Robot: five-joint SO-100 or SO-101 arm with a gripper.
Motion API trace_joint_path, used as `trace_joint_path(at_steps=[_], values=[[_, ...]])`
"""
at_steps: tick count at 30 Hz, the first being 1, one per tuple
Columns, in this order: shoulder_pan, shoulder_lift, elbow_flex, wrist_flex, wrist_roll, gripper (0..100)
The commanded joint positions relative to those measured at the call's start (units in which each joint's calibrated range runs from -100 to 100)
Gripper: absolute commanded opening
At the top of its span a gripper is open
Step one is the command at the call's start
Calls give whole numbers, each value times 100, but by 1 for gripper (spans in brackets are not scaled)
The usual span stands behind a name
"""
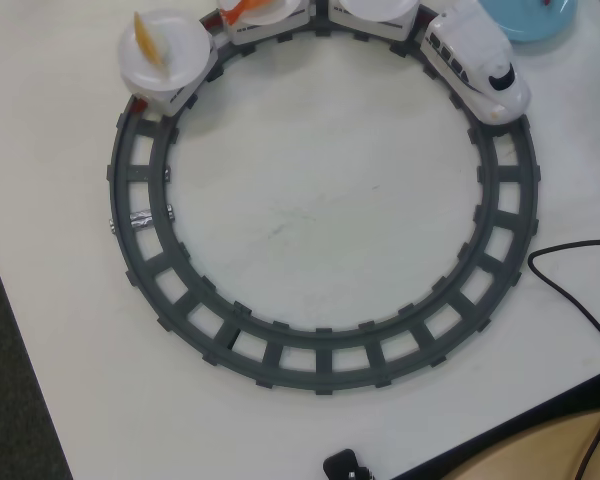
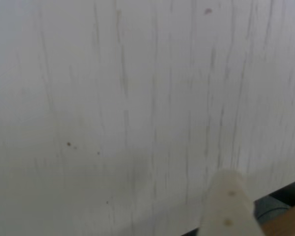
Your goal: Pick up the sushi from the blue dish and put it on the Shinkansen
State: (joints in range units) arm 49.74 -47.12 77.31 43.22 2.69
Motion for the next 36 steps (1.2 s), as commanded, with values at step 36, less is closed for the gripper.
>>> trace_joint_path(at_steps=[36], values=[[-62,5593,-6950,423,2368,34]])
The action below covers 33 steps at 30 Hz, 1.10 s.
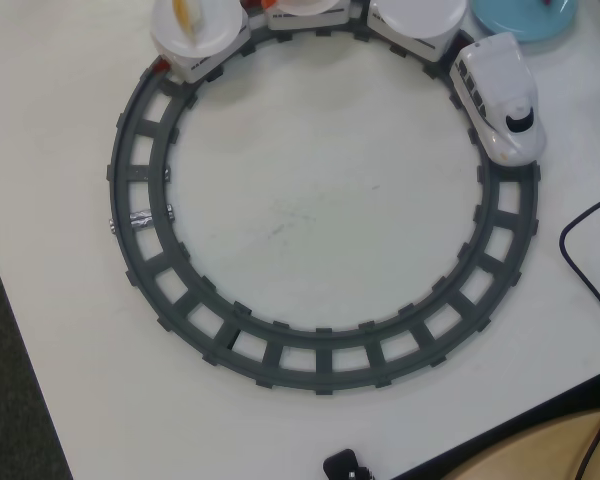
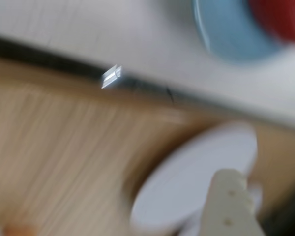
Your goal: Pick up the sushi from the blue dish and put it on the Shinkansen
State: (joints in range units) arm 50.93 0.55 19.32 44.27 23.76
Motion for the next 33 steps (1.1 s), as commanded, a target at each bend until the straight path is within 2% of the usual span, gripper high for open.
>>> trace_joint_path(at_steps=[1,5,11,17,23,26,32,33], values=[[-251,1102,-1447,507,392,34],[-401,1920,-2533,1089,728,34],[-471,2597,-3619,1525,749,34],[-427,3081,-3817,1517,1016,34],[-418,3365,-3888,1457,1032,33],[-418,3382,-3897,1448,1037,27],[-427,3382,-3897,1448,1037,1],[-427,3382,-3897,1448,1037,1]])
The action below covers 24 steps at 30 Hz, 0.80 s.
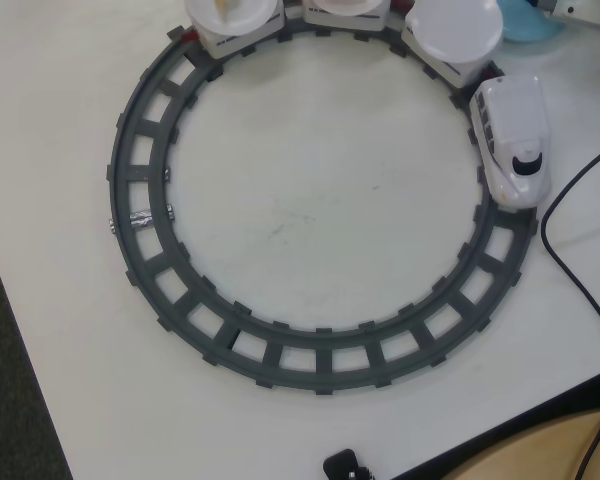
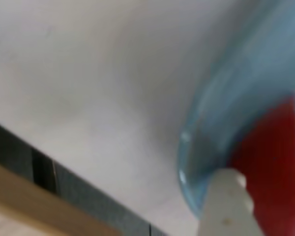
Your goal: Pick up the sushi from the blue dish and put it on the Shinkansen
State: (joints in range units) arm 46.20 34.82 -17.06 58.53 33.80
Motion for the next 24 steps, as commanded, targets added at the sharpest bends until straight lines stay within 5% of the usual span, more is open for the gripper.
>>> trace_joint_path(at_steps=[1,13,24], values=[[54,-46,-259,22,33,2],[28,-1248,-188,99,33,2],[-1310,-4480,2595,99,306,2]])
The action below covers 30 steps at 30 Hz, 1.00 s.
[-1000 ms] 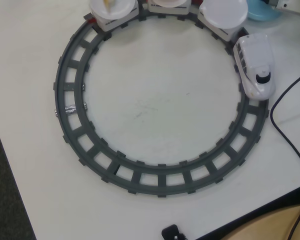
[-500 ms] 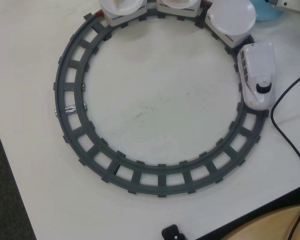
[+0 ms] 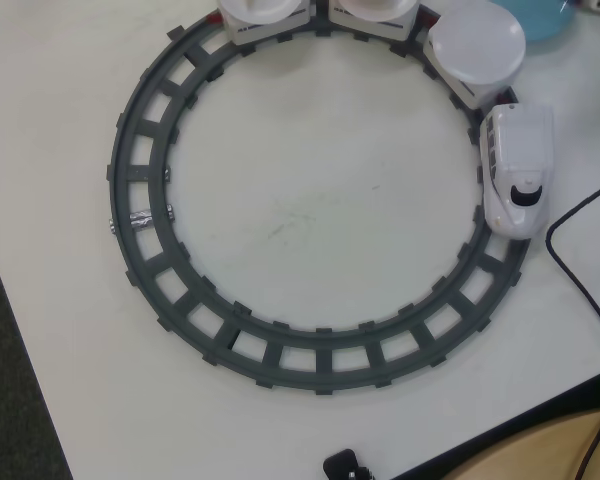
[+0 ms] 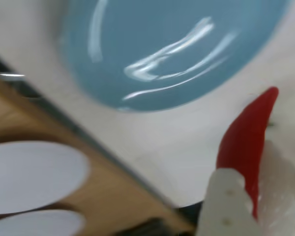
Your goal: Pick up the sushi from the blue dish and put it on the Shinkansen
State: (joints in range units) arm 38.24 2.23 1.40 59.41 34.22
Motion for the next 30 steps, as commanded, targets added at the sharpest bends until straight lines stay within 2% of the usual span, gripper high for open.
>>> trace_joint_path(at_steps=[1,7,19,25,30], values=[[-726,-1530,1144,12,416,2],[-1632,-3175,3146,-74,1491,2],[-1782,-6340,5758,-1007,3494,2],[-2046,-7267,7176,-1846,3982,2],[-2178,-7417,7868,-2907,4402,2]])
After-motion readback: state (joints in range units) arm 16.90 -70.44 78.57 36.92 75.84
